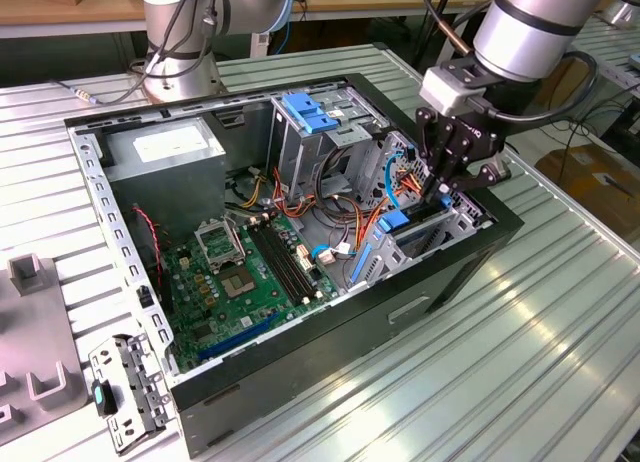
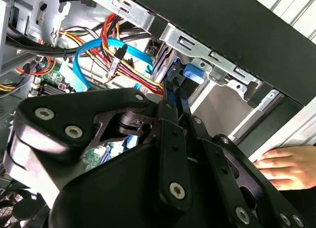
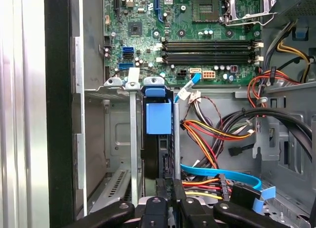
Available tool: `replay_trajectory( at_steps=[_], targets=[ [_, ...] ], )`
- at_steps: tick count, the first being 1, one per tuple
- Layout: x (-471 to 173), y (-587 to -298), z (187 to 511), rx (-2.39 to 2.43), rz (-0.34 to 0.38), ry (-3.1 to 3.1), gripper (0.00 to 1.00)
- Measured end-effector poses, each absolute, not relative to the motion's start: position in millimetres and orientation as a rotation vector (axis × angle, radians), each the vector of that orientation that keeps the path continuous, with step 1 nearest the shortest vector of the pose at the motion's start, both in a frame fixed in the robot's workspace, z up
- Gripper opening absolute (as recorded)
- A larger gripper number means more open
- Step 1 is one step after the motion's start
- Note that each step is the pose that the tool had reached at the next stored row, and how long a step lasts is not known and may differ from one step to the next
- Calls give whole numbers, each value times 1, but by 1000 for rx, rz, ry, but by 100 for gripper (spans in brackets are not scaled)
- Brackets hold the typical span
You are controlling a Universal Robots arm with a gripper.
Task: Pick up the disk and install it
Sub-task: 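Insert the first disk wire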
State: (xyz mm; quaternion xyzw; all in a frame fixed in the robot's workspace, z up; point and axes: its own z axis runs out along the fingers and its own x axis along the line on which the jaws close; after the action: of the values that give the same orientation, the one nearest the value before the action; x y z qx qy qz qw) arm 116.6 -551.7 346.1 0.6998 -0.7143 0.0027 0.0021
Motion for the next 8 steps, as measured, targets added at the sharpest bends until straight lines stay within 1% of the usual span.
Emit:
replay_trajectory(
  at_steps=[8],
  targets=[
    [117, -552, 341, 2200, -6, -2244, 16]
  ],
)
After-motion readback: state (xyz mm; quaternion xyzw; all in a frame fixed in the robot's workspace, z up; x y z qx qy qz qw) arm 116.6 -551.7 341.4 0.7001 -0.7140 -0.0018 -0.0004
